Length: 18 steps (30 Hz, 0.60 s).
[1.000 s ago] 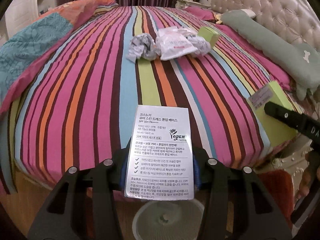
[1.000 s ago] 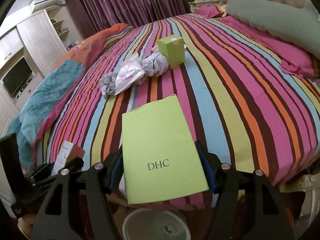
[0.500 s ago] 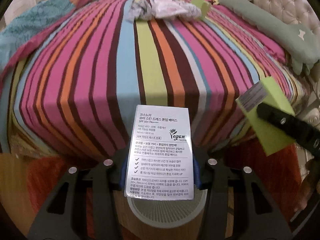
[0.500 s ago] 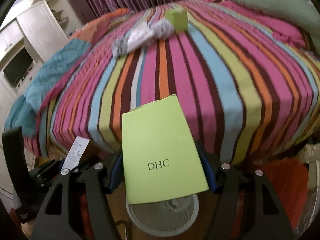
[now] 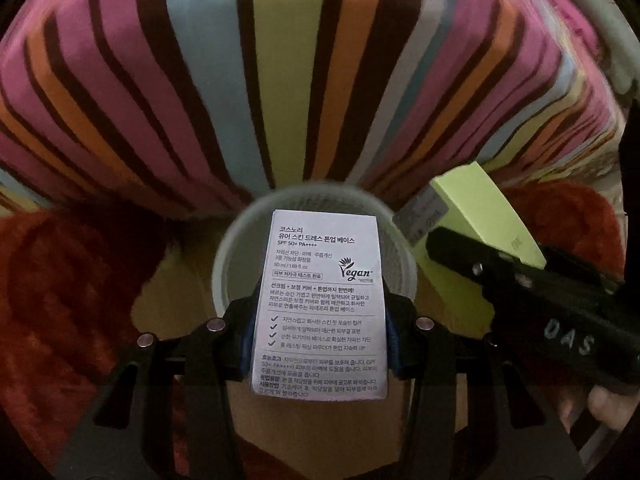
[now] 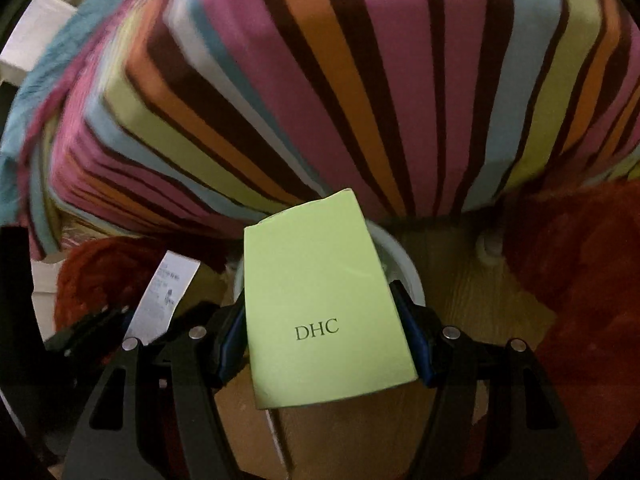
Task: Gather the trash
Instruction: 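Carry the leaflet and DHC box over the wastebasket and open both tools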
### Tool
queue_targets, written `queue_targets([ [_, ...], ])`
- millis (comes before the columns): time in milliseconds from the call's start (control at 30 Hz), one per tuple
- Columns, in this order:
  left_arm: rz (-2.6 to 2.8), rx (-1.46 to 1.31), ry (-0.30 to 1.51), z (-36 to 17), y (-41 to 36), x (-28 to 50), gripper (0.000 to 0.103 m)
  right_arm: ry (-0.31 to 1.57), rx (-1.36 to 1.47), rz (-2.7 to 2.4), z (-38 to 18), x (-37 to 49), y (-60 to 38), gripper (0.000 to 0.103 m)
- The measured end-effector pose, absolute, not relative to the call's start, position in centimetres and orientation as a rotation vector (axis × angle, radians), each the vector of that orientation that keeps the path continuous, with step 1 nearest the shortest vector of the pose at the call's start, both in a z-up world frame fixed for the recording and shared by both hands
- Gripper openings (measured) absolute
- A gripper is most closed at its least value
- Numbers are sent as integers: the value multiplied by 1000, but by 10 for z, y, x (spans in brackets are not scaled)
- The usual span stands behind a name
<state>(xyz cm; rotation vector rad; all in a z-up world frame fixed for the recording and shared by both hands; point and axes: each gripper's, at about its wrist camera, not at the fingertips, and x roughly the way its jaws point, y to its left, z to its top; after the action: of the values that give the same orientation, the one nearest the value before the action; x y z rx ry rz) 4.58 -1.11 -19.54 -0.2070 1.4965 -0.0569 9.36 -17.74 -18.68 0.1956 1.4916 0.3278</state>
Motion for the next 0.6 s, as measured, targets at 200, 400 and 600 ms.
queue_targets([
  [200, -13, -258, 1619, -223, -5, 47, 48, 1617, 240, 294, -221, 99, -176, 62],
  [400, -2, -257, 1665, -232, -12, 51, 48, 1669, 225, 304, -231, 101, -171, 62],
  [600, 51, -206, 1725, -243, -9, 48, 68, 1732, 210, 298, -245, 84, -169, 79],
])
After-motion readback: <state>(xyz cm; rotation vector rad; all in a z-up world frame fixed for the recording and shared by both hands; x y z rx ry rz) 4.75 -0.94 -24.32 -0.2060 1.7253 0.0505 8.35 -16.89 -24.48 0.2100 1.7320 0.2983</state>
